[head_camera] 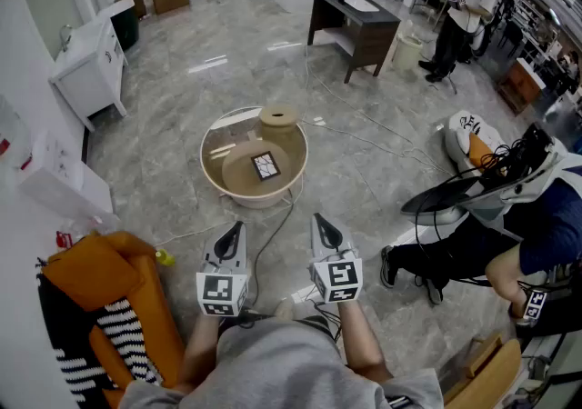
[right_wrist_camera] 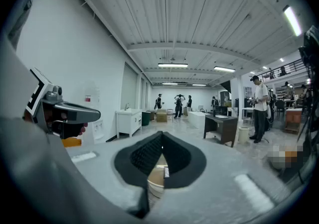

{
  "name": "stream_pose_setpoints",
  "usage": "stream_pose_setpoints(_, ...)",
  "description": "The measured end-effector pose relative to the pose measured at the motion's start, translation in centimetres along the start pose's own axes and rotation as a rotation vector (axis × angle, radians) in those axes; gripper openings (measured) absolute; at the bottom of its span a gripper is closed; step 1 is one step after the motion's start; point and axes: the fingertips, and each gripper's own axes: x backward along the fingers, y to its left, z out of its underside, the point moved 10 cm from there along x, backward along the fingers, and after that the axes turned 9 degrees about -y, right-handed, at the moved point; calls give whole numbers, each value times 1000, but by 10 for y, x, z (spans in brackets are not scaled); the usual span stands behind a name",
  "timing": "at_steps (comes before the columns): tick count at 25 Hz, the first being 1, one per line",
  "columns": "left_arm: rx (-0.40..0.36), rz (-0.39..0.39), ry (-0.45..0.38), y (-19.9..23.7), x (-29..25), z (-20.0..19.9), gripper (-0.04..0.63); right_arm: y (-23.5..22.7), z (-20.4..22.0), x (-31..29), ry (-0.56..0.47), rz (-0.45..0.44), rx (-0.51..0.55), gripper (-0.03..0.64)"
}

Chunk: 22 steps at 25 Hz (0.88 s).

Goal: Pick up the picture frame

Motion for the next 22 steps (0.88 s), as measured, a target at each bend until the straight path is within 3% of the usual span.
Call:
stream_pose_setpoints(12,10,1,43,19,-28,9,17,-9,14,-24,32,3,-53,1)
stream_pose_setpoints(22,22,61,63,70,-100,10,17,-26,15,-99,52,59,-53,2)
